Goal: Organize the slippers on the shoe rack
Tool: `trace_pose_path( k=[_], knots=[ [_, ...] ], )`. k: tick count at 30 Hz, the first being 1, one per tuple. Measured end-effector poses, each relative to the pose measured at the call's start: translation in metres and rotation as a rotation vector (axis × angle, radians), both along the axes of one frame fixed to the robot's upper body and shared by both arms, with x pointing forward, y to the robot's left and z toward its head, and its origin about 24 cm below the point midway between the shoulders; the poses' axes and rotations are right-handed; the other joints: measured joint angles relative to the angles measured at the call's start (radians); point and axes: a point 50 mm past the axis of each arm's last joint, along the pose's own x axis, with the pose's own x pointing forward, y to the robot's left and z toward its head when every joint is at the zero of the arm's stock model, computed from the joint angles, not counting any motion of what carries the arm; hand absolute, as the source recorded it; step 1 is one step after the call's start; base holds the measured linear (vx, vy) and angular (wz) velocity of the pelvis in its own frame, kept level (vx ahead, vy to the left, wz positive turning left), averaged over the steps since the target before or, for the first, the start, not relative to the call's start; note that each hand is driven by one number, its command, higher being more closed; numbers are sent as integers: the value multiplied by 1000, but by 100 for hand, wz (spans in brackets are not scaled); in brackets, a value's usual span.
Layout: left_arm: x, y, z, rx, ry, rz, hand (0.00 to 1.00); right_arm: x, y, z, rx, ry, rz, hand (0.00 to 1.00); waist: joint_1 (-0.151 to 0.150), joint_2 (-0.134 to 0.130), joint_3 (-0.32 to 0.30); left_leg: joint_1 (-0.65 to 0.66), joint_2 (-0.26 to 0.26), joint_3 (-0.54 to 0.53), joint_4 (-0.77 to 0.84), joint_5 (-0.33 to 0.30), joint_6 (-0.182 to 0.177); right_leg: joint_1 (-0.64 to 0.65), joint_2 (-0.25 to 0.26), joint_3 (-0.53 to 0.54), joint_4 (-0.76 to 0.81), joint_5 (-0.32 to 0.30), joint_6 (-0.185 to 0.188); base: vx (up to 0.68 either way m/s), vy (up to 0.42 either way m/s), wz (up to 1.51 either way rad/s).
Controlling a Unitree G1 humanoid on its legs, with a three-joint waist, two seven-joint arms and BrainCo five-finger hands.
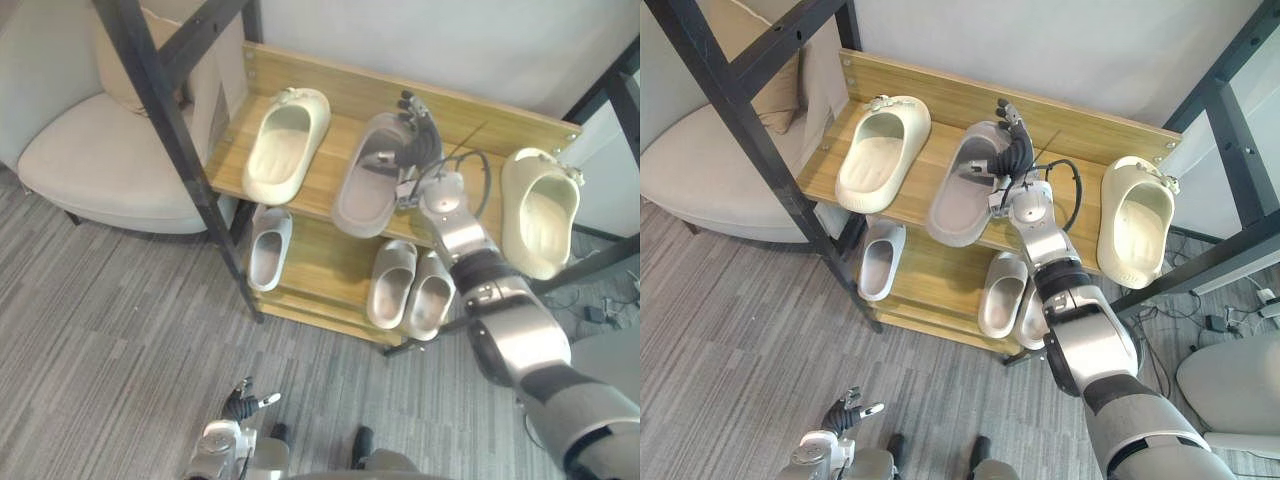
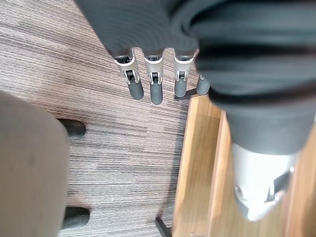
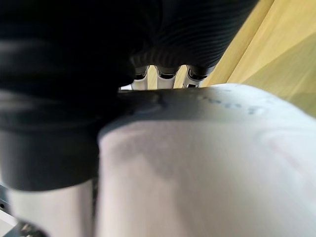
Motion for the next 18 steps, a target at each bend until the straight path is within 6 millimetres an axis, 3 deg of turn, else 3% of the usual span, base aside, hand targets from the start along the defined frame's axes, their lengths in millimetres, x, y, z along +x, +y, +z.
trace_pose_path(
  k=[8,13,18],
  knots=[
    [9,-2,3,-11,-21,7,0,7,-1,24,25,-6,-28,100,24,1,24,-50,3,-33,30,5,-9,-16,5,-25,-12,0,0,-65,-43,14],
    [9,-1,3,-4,-19,16,0,5,-2,22,98,-13,-10,100,23,1,24,-36,3,-30,16,9,-14,-11,4,-24,-13,1,-1,7,-5,-3],
    [7,0,2,-3,-10,27,0,-11,-5,7,149,-75,31,100,8,0,23,-6,0,-24,-5,12,-18,6,-1,-24,-14,1,-1,37,9,-3]
  ],
)
